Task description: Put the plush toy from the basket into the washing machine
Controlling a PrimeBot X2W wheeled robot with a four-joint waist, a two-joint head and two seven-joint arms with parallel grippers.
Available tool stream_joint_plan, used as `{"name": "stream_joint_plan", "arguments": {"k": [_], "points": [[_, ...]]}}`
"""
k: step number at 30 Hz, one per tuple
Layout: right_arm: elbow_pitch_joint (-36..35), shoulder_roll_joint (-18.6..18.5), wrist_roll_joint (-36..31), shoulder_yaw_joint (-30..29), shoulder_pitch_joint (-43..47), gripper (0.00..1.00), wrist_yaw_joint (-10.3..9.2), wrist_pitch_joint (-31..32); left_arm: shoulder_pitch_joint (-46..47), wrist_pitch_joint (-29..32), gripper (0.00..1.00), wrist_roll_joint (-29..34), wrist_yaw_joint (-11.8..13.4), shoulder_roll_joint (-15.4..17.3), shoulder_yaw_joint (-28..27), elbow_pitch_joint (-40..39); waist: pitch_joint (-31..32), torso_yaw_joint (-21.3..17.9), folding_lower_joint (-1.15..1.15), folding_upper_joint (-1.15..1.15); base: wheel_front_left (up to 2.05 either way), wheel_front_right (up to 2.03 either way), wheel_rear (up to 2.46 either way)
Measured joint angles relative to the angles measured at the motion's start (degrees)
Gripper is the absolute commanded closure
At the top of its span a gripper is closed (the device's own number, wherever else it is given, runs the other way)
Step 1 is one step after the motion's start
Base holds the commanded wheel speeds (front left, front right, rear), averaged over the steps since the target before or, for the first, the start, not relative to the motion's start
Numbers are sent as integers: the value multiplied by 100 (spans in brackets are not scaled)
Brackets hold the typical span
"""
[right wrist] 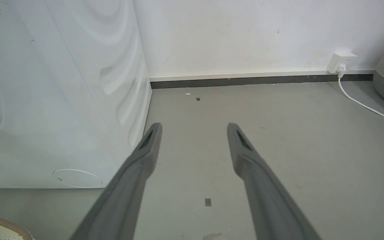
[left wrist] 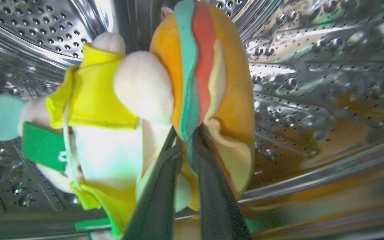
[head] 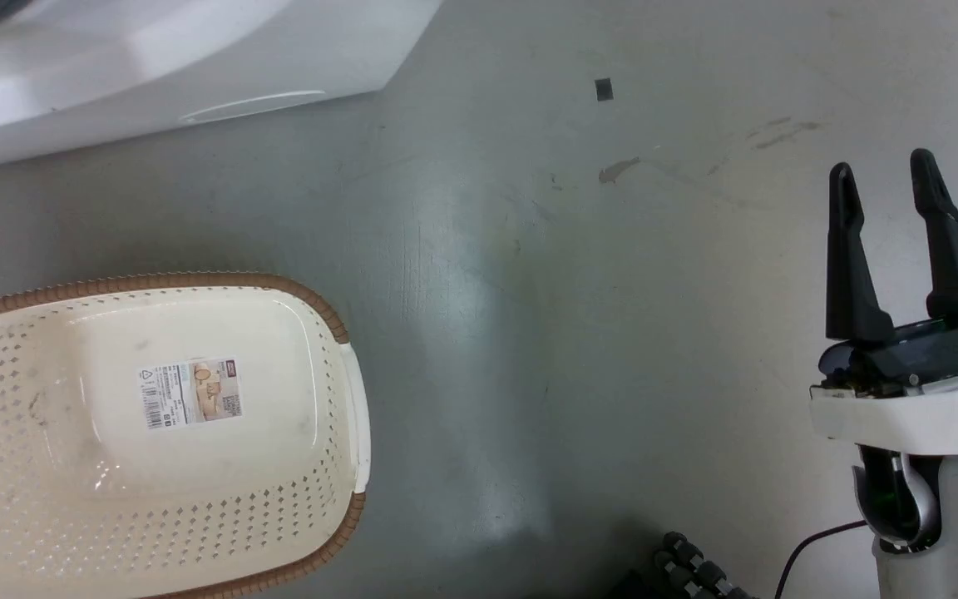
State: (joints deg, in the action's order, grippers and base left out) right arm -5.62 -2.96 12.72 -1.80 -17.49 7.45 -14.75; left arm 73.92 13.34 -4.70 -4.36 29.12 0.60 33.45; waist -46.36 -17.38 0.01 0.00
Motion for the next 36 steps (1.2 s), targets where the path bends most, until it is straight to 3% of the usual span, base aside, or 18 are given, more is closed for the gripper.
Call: {"name": "stream_joint_plan", "arguments": {"k": [7, 8, 9, 16, 27, 36], "points": [[62, 0, 0, -2, -35, 0, 0, 0, 77, -100, 100, 47, 2, 91, 123, 578, -4, 11, 0, 0, 0, 0, 0], [71, 0, 0, -11, -35, 0, 0, 0, 81, -158, 18, 63, -14, 91, 167, 625, 12, 22, 0, 0, 0, 0, 0], [81, 0, -1, -20, -36, 0, 1, 0, 87, -222, 0, 60, -13, 81, 183, 688, 31, 35, 0, 0, 0, 0, 0], [111, 0, -119, -52, -31, 0, 0, 0, -65, -866, 0, 43, -65, -64, 350, 1185, 362, 176, -1, 0, 0, 0, 0], [192, 1, -483, -103, 468, 0, 0, 0, -1290, -2414, 0, -286, -224, -768, 646, 1586, 1545, 528, -1, 0, 0, 0, 0], [223, 1, -690, -152, 965, 0, 0, 0, -2800, -2796, 0, -610, -203, -1399, 659, 971, 2642, 891, -2, 0, 0, 0, 0]]}}
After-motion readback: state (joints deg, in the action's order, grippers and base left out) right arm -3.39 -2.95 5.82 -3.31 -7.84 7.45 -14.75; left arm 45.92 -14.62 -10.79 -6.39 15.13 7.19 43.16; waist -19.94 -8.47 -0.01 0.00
